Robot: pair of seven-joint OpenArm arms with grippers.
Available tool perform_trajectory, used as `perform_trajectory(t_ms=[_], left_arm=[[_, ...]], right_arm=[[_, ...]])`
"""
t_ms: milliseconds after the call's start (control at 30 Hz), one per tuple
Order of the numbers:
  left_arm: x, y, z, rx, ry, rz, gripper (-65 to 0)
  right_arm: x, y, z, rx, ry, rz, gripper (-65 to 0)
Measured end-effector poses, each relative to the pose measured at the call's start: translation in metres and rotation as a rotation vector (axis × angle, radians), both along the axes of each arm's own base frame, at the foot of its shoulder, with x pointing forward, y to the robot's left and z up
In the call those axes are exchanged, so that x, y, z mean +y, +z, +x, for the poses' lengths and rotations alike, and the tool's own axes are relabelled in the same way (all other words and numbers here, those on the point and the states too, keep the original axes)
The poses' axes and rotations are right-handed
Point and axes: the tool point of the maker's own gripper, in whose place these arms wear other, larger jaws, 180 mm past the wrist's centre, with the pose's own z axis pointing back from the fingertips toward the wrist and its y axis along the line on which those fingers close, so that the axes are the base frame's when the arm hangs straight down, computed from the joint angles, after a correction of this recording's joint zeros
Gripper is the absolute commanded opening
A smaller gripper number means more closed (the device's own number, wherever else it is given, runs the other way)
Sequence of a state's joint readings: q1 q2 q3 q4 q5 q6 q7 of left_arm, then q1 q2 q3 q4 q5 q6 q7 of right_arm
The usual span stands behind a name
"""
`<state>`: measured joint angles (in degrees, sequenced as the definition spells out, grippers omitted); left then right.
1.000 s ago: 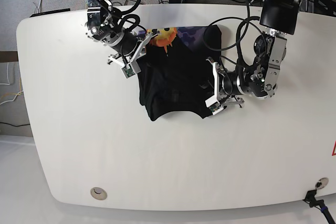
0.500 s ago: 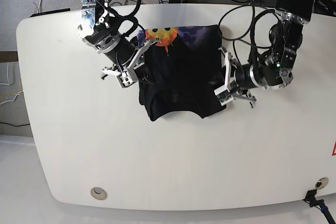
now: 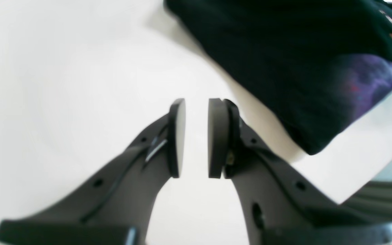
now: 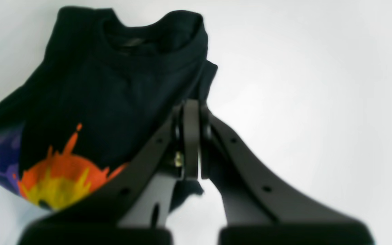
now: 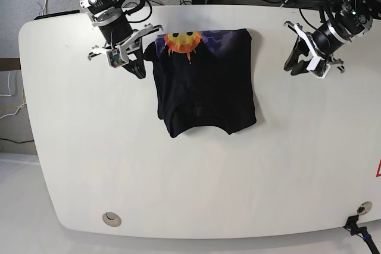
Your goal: Fold the T-shirt properly
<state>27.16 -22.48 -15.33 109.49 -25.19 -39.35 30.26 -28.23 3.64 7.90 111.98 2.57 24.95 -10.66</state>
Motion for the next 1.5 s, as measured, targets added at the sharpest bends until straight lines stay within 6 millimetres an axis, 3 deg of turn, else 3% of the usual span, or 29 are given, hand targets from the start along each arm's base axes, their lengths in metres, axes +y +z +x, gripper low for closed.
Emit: perform_trajectory(t_ms=[167,300,433,600,800,900,967,1033,1133,1233,1500], left_arm=[[0.003,-0.014,-0.043,0.036,0.119,-0.1,-55.8],[0.011,-0.029,-0.101,0.133,0.205,-0.121,-55.8],[0.003,-0.027,-0.15,0.185,0.266,-0.184,-55.8],[-0.013,-0.035,-0.19,0.245,0.374,-0.218,-55.8],[-0.039,-0.09,-0.255,0.441,0.368,-0.135,-55.8],[-0.038,-0.122,-0.264,0.506,0.383,-0.125,-55.8],[-0.036,-0.139,-0.252,0.499,0.402,-0.139,-55.8],[-0.033,-0.156,-0.245,0.502,0.429,-0.151,-55.8],[-0.028,-0.189,-0.251,0.575,0.456,-0.137,-55.8],[-0.025,-0.217,-0.253,0.634,0.488,-0.132,-55.8],[-0.026,-0.277,-0.243,0.796,0.458,-0.059,-55.8]], right_arm=[[-0.011,-0.017,-0.035,0.066,-0.033,0.0,-65.0],[-0.005,-0.033,-0.084,0.156,-0.019,0.024,-65.0],[-0.008,-0.044,-0.126,0.253,-0.033,0.023,-65.0],[-0.004,-0.054,-0.176,0.382,-0.026,0.034,-65.0],[-0.008,-0.07,-0.214,0.485,-0.045,0.034,-65.0],[-0.021,-0.113,-0.254,0.641,-0.106,0.006,-65.0],[-0.025,-0.143,-0.272,0.727,-0.126,0.004,-65.0],[-0.028,-0.168,-0.274,0.759,-0.145,0.019,-65.0],[-0.03,-0.204,-0.272,0.805,-0.176,0.048,-65.0],[-0.03,-0.238,-0.286,0.909,-0.197,0.057,-65.0],[-0.026,-0.282,-0.28,1.004,-0.151,0.014,-65.0]])
